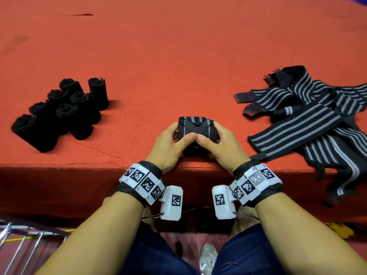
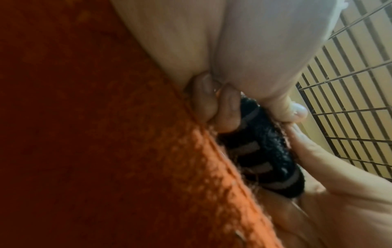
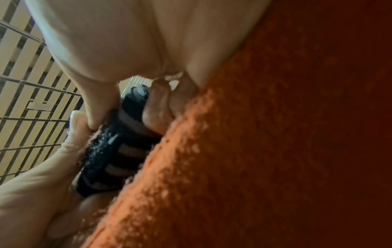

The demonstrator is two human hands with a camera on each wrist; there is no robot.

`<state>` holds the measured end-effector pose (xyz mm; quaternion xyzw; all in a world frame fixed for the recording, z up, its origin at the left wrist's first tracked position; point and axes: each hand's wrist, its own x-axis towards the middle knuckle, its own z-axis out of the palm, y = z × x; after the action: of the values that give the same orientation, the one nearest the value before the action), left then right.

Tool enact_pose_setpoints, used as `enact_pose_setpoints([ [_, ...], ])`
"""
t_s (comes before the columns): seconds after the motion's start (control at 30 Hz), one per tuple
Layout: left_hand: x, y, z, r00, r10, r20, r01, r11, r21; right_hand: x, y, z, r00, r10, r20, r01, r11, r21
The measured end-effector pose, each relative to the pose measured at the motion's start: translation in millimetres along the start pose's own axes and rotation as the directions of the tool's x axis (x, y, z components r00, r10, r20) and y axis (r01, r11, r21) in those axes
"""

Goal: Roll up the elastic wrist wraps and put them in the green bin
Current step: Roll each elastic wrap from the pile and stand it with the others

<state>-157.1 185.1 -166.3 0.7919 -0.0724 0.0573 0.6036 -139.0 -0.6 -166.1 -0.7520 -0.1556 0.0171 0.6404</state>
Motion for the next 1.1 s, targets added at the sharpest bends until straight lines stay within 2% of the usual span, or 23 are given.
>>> enact_pose_setpoints([
  [0.33,-1.9,2.2,-0.8,1.0,-0.031,0.004,0.031,0.996,-0.08,-3.2,-9.7,5.1,1.0,0.021,0.0,-0.021,0.999,-0.047],
  [0.5,-4.8,6.4,-1.0,0.997,-0.061,-0.043,0.05,0.974,-0.219,-5.1,-11.7,11.5,0.995,0.082,-0.056,-0.08,0.996,0.035],
  [0.6,-4.3,7.5,-1.0,0.994,-0.037,-0.104,0.008,0.964,-0.265,-2.4,-16.8,12.8,0.992,0.047,-0.12,-0.043,0.998,0.036],
  [0.77,-5.6,3.4,-19.2,0.978,-0.003,-0.21,-0.048,0.97,-0.236,7.7,-28.5,28.3,0.974,-0.038,-0.222,0.015,0.995,-0.103],
  [0.87,-7.8,2.6,-34.9,0.949,0.012,-0.315,-0.069,0.983,-0.171,15.4,-37.3,44.4,0.95,-0.096,-0.297,0.0,0.951,-0.309],
  [1.0,-9.4,3.8,-53.9,0.923,0.054,-0.382,-0.083,0.995,-0.06,25.4,-50.0,73.3,0.977,-0.066,-0.203,-0.014,0.929,-0.37],
  [1.1,-10.6,2.9,-68.9,0.915,0.041,-0.401,-0.073,0.995,-0.065,36.9,-58.5,91.8,0.979,-0.052,-0.195,-0.019,0.939,-0.344],
])
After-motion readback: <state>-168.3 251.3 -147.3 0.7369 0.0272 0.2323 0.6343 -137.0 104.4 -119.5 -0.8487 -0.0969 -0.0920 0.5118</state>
